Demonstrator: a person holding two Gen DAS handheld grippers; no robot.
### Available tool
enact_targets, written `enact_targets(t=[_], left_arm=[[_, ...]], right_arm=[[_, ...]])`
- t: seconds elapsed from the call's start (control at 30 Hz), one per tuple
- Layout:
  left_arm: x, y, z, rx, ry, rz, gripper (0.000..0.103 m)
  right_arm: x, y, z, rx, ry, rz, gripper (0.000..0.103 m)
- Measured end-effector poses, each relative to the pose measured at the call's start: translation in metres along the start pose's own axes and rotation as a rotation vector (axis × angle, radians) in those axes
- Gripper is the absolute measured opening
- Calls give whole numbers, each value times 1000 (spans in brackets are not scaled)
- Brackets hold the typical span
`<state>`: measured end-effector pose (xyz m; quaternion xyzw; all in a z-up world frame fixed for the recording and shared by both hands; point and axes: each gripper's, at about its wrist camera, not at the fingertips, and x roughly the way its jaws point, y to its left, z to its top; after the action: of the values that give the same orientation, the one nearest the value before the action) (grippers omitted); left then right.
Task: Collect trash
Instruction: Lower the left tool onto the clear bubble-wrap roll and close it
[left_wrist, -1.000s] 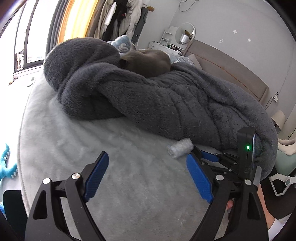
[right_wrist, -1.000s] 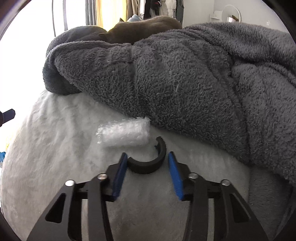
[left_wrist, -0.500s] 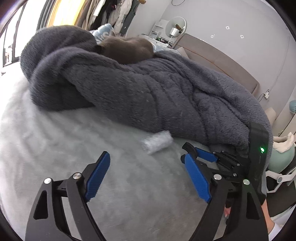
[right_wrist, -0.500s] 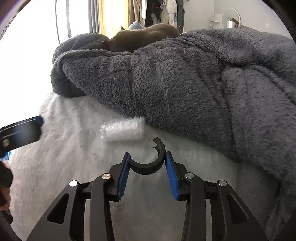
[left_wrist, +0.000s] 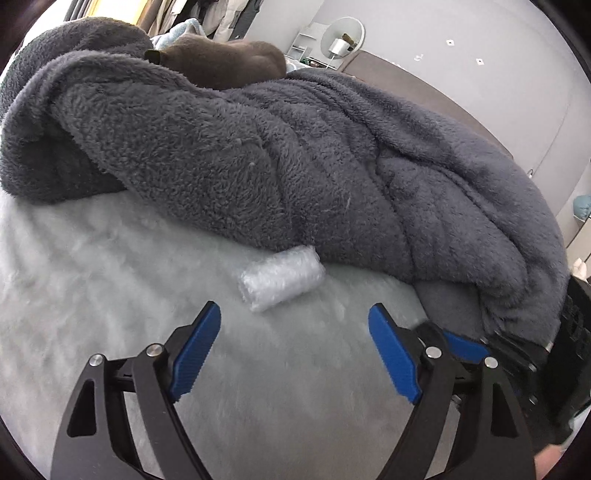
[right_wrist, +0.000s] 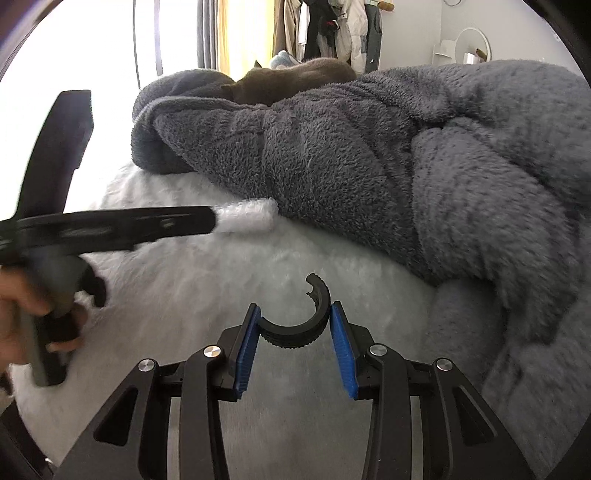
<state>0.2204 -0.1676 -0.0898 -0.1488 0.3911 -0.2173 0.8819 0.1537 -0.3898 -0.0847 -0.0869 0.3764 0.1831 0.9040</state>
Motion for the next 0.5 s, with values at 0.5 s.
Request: enact_targets(t=[0.5], left_arm=[[42, -5, 6, -40, 37, 78, 83]], right_arm=[[-41, -14, -10, 53, -97, 162, 39]])
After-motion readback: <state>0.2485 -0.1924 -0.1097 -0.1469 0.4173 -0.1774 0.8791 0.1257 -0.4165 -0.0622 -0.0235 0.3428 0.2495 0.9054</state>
